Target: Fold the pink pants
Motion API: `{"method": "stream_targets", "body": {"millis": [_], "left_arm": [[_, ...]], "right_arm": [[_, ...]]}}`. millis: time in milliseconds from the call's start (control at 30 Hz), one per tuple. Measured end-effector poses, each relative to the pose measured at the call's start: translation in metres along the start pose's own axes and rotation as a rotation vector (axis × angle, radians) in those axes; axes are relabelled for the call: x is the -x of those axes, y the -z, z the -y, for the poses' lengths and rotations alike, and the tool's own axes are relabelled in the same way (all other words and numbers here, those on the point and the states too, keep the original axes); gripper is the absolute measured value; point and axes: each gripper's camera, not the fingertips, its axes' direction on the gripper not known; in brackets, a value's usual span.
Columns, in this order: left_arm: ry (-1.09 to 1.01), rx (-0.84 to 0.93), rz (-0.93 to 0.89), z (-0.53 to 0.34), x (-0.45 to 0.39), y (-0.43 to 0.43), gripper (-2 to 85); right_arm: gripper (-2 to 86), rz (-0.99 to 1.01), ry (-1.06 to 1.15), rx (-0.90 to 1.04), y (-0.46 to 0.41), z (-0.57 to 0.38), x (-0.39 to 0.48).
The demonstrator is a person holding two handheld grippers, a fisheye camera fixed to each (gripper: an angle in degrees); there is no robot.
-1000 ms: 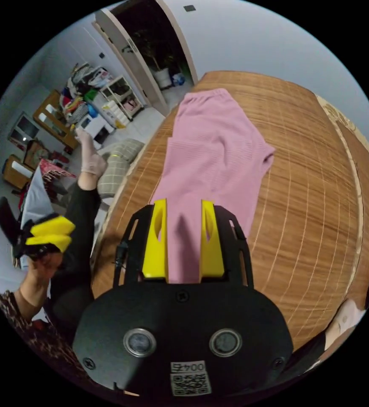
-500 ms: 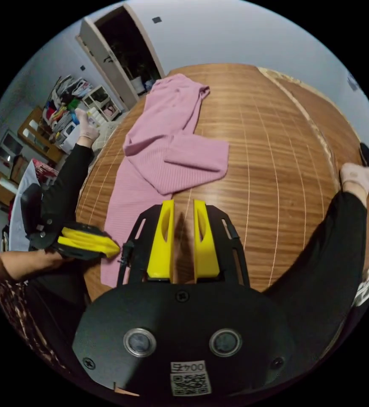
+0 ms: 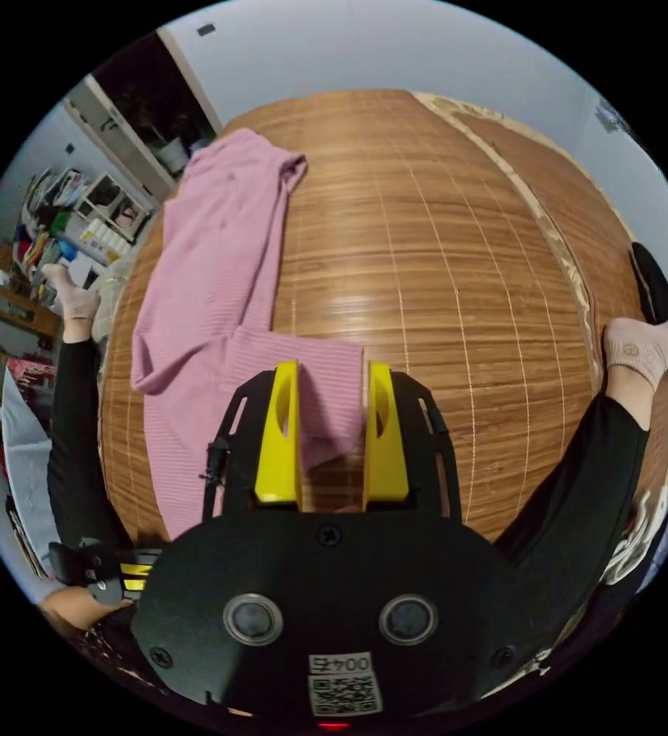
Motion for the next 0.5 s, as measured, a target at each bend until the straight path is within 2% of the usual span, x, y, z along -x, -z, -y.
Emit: {"method": "stream_targets", "body": {"millis": [100,200,400,500], "left_arm": [[0.008,-0.002,-0.031,-0.004,0.009,-0.002,0.4],[0.011,0.0,-0.044,-0.007,0.016,-0.003,0.5],[0.014,-0.02,-0.075,-0.015,0.028,0.006,1.6],[0.013,-0.07,-0.129,-0.023,0.036,0.022,2.9]], "right_arm": [[8.6,-0.062,0.07,0.001,-0.005,0.0,0.002],[4.3,-0.034,0.135,0.005,0.008,0.002,0.003],[4.0,0.292,0.388,-0.332,0.155,-0.069,0.007],[4.4,0.431,0.469,-0.304,0.185,-0.134,-0.001]]}}
